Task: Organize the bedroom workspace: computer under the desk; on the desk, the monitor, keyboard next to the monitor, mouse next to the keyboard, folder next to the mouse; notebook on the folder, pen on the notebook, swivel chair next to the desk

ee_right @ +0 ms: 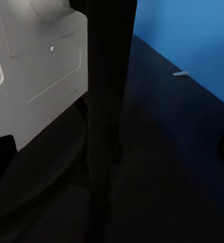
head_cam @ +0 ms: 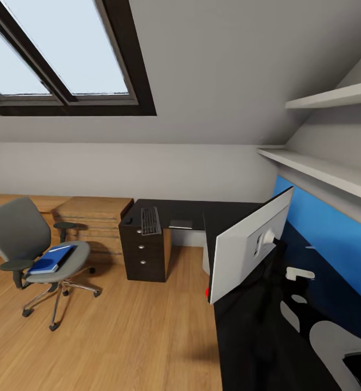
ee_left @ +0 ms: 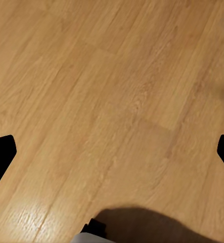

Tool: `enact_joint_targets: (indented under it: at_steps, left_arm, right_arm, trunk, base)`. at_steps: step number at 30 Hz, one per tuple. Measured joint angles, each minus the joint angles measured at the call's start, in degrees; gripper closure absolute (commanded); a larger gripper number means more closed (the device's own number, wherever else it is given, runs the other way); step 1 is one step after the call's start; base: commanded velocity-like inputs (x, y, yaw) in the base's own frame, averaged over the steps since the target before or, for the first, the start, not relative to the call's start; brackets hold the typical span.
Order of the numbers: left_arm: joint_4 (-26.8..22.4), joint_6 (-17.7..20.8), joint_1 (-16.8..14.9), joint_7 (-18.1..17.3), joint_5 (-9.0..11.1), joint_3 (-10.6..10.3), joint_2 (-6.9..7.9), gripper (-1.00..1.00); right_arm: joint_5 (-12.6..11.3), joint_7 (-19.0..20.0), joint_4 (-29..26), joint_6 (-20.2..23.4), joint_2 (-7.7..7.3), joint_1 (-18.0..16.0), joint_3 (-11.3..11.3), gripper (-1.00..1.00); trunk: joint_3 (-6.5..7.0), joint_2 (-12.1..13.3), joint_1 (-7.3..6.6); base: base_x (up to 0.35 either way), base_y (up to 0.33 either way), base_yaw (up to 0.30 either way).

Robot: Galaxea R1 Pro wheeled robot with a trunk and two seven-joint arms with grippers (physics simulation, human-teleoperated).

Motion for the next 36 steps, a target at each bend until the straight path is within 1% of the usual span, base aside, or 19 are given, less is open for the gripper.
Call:
enact_joint_targets:
  at_steps: [3, 8, 36]
  left_arm:
    - [0.0, 0.0, 0.0, 0.0, 0.0, 0.0, -0.03, -1.00]
    - [0.1, 0.1, 0.0, 0.0, 0.0, 0.0, -0.05, -1.00]
    - [0.1, 0.2, 0.0, 0.0, 0.0, 0.0, -0.05, -1.00]
  right_arm:
    - [0.0, 0.0, -1.2, 1.3, 0.00, 0.0, 0.0, -1.00]
    - [0.0, 0.0, -2.8, 2.1, 0.00, 0.0, 0.0, -1.00]
    - [-0.1, 0.2, -2.7, 2.1, 0.09, 0.0, 0.0, -1.00]
  trunk:
    - [-0.54, -1.2, 0.66]
    - [-1.45, -3.2, 1.76]
    - [-6.50, -14.5, 7.92]
  base:
    - [0.000, 0.000, 0.000]
    - [0.000, 0.000, 0.000]
    - [0.000, 0.000, 0.000]
